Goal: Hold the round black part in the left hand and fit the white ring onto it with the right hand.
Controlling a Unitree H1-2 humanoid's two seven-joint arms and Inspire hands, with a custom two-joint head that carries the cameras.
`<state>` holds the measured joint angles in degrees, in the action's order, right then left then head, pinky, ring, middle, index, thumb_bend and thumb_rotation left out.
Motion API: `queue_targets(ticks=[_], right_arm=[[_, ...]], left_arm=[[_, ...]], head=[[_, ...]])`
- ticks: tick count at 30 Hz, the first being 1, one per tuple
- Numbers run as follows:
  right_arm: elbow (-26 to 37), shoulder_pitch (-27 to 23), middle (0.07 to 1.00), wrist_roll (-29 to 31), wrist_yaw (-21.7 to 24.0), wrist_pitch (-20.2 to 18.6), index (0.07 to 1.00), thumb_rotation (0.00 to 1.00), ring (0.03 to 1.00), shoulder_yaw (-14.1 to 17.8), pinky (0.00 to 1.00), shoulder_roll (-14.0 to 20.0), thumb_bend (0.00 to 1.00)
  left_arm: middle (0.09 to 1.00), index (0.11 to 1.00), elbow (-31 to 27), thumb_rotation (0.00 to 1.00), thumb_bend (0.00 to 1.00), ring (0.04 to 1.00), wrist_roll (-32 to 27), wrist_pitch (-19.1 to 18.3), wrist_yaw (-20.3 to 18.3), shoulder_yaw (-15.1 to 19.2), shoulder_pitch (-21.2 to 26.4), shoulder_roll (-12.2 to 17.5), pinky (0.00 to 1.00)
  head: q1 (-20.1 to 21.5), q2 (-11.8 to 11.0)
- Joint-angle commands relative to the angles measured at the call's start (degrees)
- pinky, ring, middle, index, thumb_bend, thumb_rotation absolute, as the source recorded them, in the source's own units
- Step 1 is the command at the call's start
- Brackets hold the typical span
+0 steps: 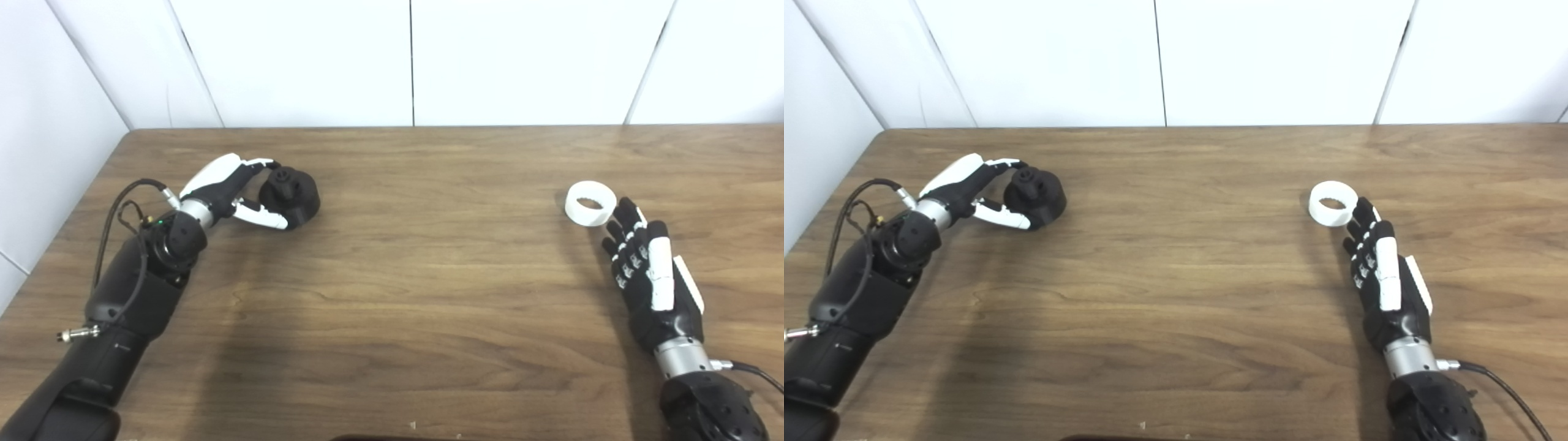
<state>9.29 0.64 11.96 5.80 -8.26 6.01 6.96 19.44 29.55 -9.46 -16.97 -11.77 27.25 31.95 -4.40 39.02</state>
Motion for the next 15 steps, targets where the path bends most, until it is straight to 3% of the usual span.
queue_targets(ticks=[1,3,7,15], right_arm=[[1.60,-0.73,1.000,-0.11,-0.45,1.54,0.975,1.00,1.000,0.36,1.00,-0.23,0.61],[1.64,-0.71,1.000,-0.10,-0.47,1.51,0.975,1.00,1.000,0.37,1.00,-0.22,0.61],[1.85,-0.64,1.000,0.34,-0.20,1.43,0.986,1.00,1.000,0.55,1.00,0.05,0.60],[2.04,-0.68,1.000,0.71,0.04,0.93,0.990,1.00,1.000,0.61,1.00,0.20,0.59]], left_arm=[[0.951,0.847,-0.32,0.33,0.98,1.000,0.57,2.11,2.04,0.36,3.61,1.12,0.92],[0.951,0.841,-0.16,0.32,0.98,1.000,0.53,2.27,2.07,0.37,3.68,1.06,0.91],[0.943,0.725,-0.57,0.26,0.91,0.999,0.20,3.22,2.65,0.66,3.38,0.59,0.89],[0.927,0.629,-0.39,0.20,0.84,0.989,0.60,3.70,3.64,0.58,3.11,0.61,0.88]], head=[[-0.06,0.03],[-0.06,0.03],[0.00,0.17],[-0.07,0.37]])
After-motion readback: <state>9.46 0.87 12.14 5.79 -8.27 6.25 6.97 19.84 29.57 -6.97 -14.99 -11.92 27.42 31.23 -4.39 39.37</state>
